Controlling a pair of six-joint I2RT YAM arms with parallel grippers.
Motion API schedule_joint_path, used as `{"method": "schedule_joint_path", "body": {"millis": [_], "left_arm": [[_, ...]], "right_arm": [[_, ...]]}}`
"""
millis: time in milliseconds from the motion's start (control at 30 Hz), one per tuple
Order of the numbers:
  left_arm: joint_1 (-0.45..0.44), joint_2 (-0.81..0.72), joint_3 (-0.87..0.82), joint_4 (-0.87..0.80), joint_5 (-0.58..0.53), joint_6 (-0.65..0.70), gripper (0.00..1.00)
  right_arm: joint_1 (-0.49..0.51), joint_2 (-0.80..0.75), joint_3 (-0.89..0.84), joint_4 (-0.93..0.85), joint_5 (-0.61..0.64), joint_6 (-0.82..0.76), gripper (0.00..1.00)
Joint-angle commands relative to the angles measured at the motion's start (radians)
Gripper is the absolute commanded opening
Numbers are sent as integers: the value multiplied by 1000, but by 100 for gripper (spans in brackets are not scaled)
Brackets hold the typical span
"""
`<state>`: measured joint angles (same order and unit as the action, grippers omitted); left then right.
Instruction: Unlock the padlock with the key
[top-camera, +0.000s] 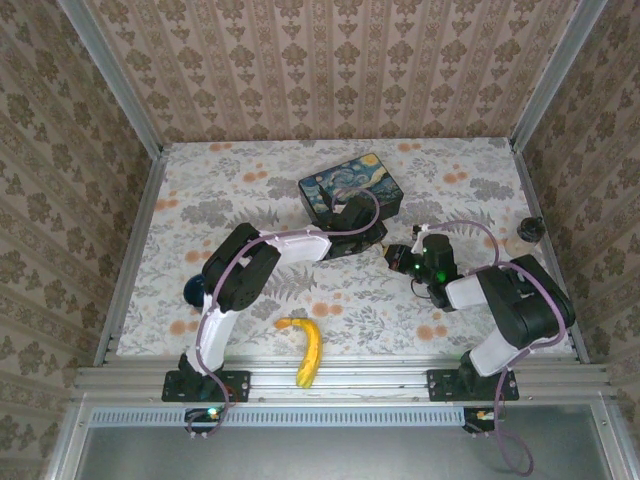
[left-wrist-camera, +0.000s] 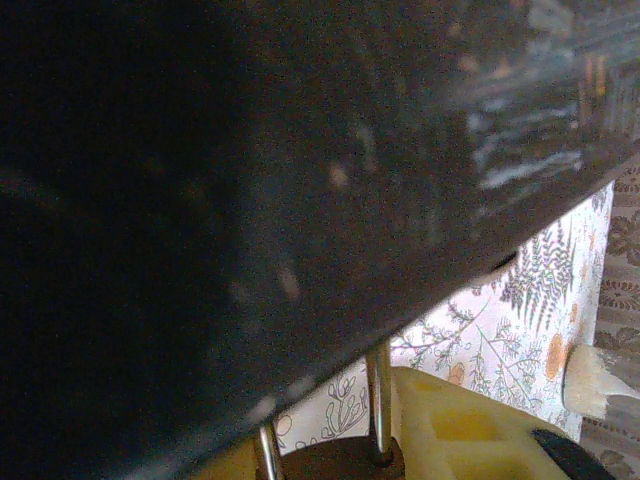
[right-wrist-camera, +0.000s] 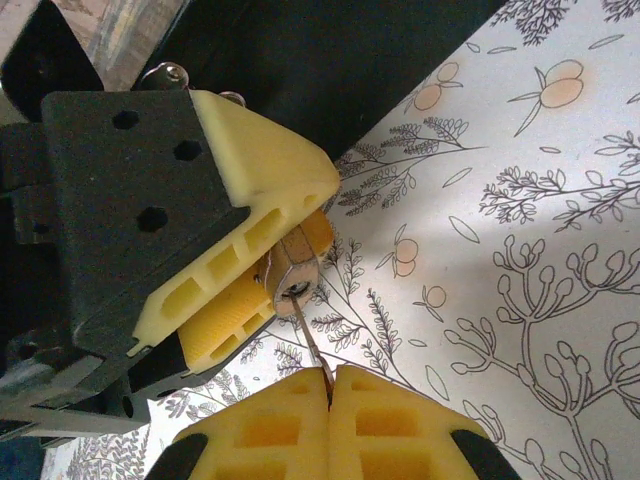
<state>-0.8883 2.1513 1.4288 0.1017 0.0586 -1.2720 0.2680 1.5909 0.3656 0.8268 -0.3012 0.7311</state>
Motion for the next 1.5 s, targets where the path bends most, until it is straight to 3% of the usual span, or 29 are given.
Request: {"method": "schedule_joint_path", "body": {"millis": [0, 267, 900, 1467], "left_arm": [[-15, 33, -14, -60, 139, -123, 0], [-15, 18, -18, -66, 133, -146, 0], [-17, 16, -27, -37, 156, -174, 0], [-17, 33, -25, -28, 167, -177, 0]], "right_arm": [[-4, -64, 11, 7, -25, -61, 0], [-4, -124, -31, -82, -13, -177, 0], [-5, -42, -45, 55, 66, -129, 0], [-4, 9, -24, 104, 54, -99, 0]]}}
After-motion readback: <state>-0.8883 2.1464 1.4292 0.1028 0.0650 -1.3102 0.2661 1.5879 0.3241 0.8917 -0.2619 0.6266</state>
